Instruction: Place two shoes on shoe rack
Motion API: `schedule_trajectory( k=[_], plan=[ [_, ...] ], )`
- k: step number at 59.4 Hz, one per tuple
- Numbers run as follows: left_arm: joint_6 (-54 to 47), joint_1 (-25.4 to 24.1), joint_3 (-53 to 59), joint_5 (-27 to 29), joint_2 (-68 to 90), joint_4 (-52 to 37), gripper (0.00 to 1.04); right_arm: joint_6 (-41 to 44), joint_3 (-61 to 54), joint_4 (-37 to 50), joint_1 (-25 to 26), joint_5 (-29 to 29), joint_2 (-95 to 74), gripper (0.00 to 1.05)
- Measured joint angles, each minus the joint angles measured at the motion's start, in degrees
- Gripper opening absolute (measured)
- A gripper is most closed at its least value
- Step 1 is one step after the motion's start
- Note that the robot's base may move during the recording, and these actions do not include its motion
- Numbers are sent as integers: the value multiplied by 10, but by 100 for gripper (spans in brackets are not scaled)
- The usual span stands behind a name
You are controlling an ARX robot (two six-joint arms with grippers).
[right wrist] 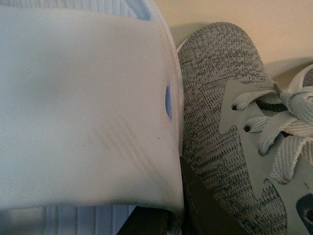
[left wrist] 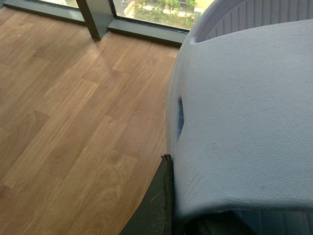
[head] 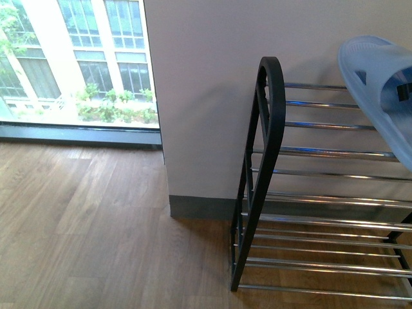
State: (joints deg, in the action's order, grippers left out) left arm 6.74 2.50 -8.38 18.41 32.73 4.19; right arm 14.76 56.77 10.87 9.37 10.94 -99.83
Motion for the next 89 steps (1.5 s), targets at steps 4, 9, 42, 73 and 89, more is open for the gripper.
schedule_trajectory(
  k=[4, 9, 42, 73, 89],
  plan=[
    [0, 0, 0, 0, 0, 0, 2, -6, 9, -10, -1, 0, -6, 1],
    [0, 0, 0, 0, 0, 0, 2, -13, 14, -17, -1, -1, -8, 7],
    [0, 0, 0, 0, 0, 0, 2, -23, -12, -11, 8, -31, 44, 97],
    [0, 0, 0, 0, 0, 0, 2, -66, -169, 63, 28, -115, 302, 95],
    [0, 0, 0, 0, 0, 0, 2, -102, -249, 104, 63, -138, 428, 95]
  ],
)
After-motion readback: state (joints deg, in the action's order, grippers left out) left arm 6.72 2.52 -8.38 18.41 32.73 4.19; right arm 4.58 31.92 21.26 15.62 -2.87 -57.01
